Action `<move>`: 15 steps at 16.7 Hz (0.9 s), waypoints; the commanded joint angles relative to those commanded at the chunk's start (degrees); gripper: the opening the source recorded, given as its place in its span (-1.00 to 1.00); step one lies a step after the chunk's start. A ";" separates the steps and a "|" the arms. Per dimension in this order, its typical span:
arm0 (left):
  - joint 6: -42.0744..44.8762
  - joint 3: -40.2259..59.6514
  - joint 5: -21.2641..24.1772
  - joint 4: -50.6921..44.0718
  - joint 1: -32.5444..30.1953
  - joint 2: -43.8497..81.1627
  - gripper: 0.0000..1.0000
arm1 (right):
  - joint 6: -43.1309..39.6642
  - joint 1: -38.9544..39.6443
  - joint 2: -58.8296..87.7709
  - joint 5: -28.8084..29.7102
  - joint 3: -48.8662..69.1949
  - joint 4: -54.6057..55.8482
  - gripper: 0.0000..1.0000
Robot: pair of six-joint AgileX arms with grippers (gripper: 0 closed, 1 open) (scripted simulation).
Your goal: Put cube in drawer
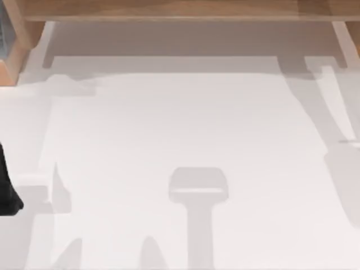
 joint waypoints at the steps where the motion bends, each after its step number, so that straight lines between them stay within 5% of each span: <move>1: 0.00 0.00 0.00 0.00 0.00 0.00 1.00 | 0.00 0.02 -0.04 0.01 -0.03 -0.04 -1.00; 7: 0.00 0.00 0.00 0.00 0.00 0.00 1.00 | 0.29 -3.04 -1.09 -0.22 3.51 -1.20 -1.00; 15: 0.00 0.00 0.00 0.00 0.00 0.00 1.00 | -3.87 -25.80 0.03 -0.68 26.88 -25.32 -1.00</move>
